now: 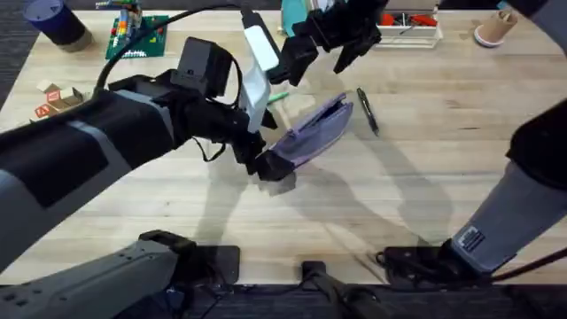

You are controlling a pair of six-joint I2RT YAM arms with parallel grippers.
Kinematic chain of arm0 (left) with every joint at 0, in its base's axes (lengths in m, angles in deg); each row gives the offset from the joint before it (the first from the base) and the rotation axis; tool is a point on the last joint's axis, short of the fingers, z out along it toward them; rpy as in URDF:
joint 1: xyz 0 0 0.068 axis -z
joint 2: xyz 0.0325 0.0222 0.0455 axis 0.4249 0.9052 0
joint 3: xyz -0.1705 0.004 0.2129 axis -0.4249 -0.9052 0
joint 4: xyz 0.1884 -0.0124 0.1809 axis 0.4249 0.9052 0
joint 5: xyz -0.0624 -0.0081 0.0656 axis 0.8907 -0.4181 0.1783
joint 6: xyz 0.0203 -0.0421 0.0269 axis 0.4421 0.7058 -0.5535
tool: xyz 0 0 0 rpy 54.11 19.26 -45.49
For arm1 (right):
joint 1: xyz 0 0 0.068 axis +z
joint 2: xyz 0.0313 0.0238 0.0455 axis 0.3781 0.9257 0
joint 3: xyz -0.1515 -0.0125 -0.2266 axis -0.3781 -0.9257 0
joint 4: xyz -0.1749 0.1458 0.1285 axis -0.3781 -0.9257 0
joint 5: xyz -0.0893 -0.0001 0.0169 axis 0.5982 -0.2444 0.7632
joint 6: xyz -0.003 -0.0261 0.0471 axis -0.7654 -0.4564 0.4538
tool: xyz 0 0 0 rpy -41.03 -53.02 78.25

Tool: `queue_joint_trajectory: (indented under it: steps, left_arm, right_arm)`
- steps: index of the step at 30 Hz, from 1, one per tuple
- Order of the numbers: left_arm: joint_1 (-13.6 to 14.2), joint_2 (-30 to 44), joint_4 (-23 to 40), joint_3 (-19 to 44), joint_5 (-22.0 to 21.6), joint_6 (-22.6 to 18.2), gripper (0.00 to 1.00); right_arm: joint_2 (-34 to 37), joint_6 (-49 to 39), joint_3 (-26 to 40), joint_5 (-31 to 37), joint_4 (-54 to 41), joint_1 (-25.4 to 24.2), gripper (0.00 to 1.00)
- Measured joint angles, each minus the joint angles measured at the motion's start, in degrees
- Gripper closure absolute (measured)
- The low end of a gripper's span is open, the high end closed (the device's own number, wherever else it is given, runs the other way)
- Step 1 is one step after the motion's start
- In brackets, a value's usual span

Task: Unzip the bag, pick up the pens from the table one at a time and place them inside, then zip the bag closed.

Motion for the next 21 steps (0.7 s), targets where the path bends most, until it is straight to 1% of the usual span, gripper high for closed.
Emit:
queue_joint_trajectory:
  steps: [4,9,13,17,19,21]
  left_arm:
    - [0.00,-0.02,0.31,0.00,1.21,0.00,0.008]
    - [-0.02,-1.28,5.29,0.23,1.68,-0.01,0.007]
    - [0.00,-6.32,9.50,2.05,0.10,-0.04,0.007]
    - [-0.02,-12.28,10.05,4.01,-2.79,-0.02,0.007]
    - [-0.02,-15.10,10.05,4.36,-4.35,-0.02,0.007]
    - [-0.02,-17.67,10.13,4.39,-5.80,-0.02,0.007]
  right_arm:
    - [-0.02,-1.12,0.07,0.20,-0.42,0.00,0.005]
    - [-0.34,-5.10,1.68,0.39,-4.27,0.00,0.005]
    - [-2.25,-8.74,5.12,1.11,-6.45,0.00,0.006]
    - [-4.63,-11.57,8.35,4.03,-6.45,0.00,0.005]
    - [-5.60,-14.64,8.93,5.60,-6.47,0.00,0.005]
    - [-6.14,-20.23,9.24,7.19,-6.47,0.00,0.005]
